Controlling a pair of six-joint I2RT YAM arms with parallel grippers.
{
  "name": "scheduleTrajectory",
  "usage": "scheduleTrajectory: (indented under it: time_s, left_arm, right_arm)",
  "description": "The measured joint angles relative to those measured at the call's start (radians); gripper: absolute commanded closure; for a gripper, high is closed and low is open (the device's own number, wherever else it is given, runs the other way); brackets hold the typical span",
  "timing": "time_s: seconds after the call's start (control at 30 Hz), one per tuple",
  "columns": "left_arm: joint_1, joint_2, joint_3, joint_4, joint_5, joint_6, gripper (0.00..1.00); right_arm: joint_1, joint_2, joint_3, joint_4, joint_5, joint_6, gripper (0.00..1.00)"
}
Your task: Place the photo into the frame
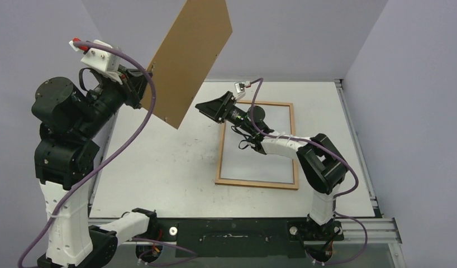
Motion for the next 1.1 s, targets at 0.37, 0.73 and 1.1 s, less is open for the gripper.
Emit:
scheduleTrajectory:
  time_s: [0.37,0.73,1.1]
  left_arm:
    - [0.000,-0.003,0.047,-0.007,0.035,-0.060,1.00]
    - [0.000,0.002,0.075,-0.015,0.043,-0.103,1.00]
    - [0.000,-0.011,0.040,-0.014,0.012,-0.132,1.00]
  right_arm:
    - [-0.042,0.167,0.068,0.439,0.018,0.171,0.10]
    - [-0.061,0.259,0.247,0.512,0.027,0.269,0.09]
    - [-0.084,0.314,0.372,0.533,0.053,0.383,0.40]
